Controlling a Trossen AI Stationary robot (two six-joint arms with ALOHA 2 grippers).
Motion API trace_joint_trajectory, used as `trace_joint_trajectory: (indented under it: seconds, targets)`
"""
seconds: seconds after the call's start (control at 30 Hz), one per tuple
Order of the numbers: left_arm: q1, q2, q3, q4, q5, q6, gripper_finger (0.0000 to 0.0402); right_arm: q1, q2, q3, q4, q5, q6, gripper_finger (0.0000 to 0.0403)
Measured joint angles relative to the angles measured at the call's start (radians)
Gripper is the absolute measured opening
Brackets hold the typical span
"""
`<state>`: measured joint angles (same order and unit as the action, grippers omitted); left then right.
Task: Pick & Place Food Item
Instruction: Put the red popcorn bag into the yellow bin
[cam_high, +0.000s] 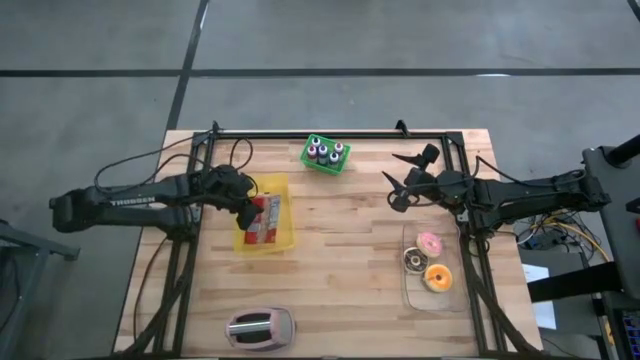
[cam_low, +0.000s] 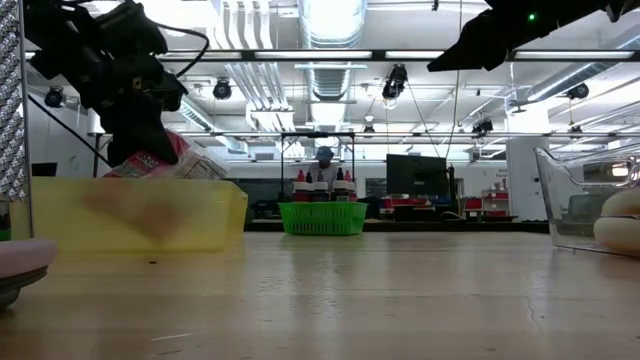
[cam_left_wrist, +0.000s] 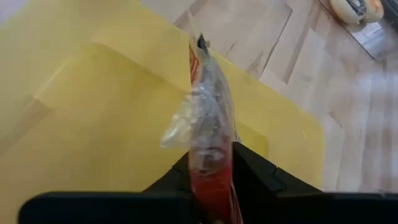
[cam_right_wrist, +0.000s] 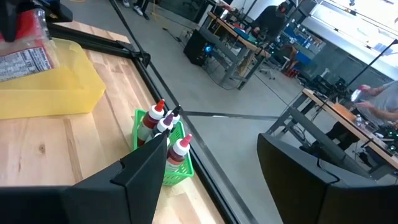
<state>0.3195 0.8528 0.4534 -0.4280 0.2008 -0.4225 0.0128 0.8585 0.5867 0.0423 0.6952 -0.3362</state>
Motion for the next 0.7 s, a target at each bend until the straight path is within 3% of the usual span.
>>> trace_joint_trajectory:
  seconds: [0.3,0.7]
  targets:
    - [0.0,0.028,0.0,-0.018,0.0,0.008,0.0137,0.0,0.0,0.0,0.0,-0.019,0.0,0.0247]
    - [0.0,0.026,0.001,-0.059,-0.077,0.076,0.0257,0.0,0.0,0.0,0.0,-0.023,0.0,0.0247]
